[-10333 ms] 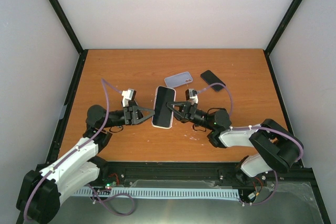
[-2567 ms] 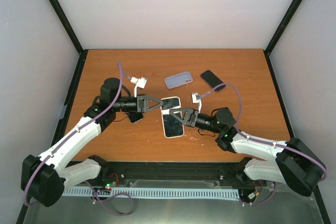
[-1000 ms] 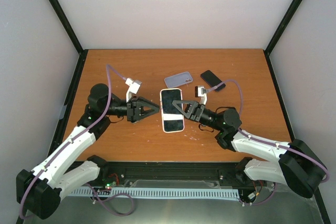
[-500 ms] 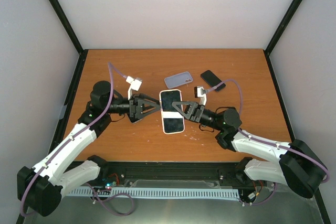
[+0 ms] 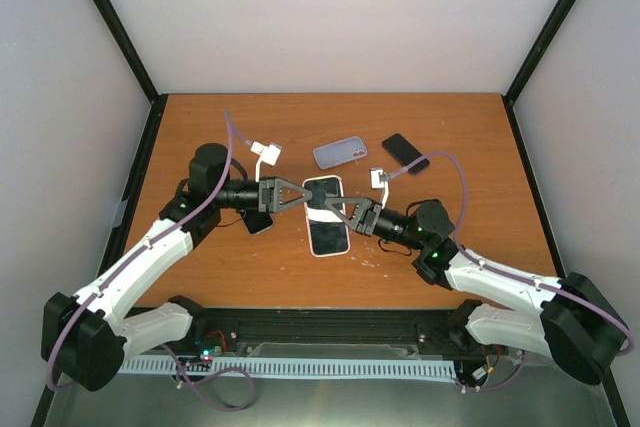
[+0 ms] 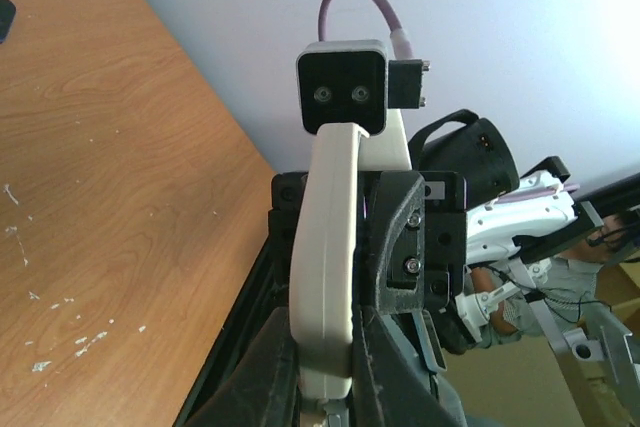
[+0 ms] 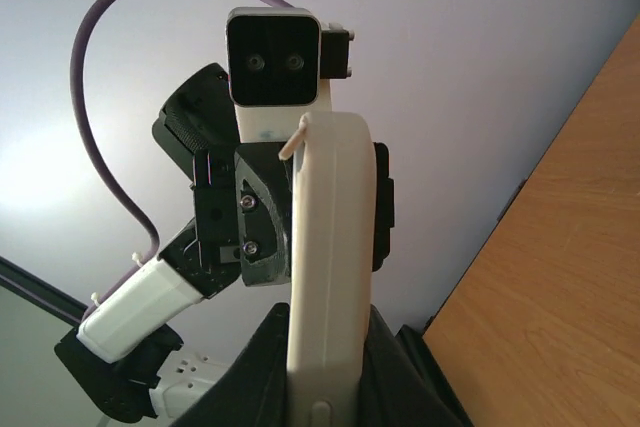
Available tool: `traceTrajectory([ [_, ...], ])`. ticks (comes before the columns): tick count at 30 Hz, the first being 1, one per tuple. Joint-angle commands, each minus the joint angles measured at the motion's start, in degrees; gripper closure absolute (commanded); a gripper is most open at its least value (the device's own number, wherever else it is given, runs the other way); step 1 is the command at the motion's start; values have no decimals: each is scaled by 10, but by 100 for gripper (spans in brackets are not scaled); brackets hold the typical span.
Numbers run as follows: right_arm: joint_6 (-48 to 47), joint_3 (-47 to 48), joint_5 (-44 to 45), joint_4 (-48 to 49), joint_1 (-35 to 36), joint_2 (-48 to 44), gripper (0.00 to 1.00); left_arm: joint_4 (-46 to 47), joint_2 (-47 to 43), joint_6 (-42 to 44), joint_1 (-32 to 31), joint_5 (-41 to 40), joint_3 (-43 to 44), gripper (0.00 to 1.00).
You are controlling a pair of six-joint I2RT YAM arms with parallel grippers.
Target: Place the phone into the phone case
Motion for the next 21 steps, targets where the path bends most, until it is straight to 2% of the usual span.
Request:
traceTrajectory([
  [1,-21,33,28,-27,2,-31,90,-31,9,31,-2,-40,29,92],
  [3,-20,35,44,-34,2,-36,90,-24,5,17,-3,-31,23,69],
  [4,-20,37,52,-37,2,-38,90,-18,1,8,-2,-27,17,60],
  [6,-20,42,73,-51,2,-43,90,9,-13,-15,-2,-14,-5,47],
  [8,-23,51,93,-67,2,-45,90,40,-20,-34,-2,0,-30,39],
  [17,-25,86,140,-85,2,-21,91,74,-10,-60,-23,7,-72,30],
  [19,-22,90,144,-85,2,-12,91,77,1,-60,-29,8,-70,34],
  [21,-18,91,149,-84,2,-6,91,77,5,-60,-30,8,-68,45],
])
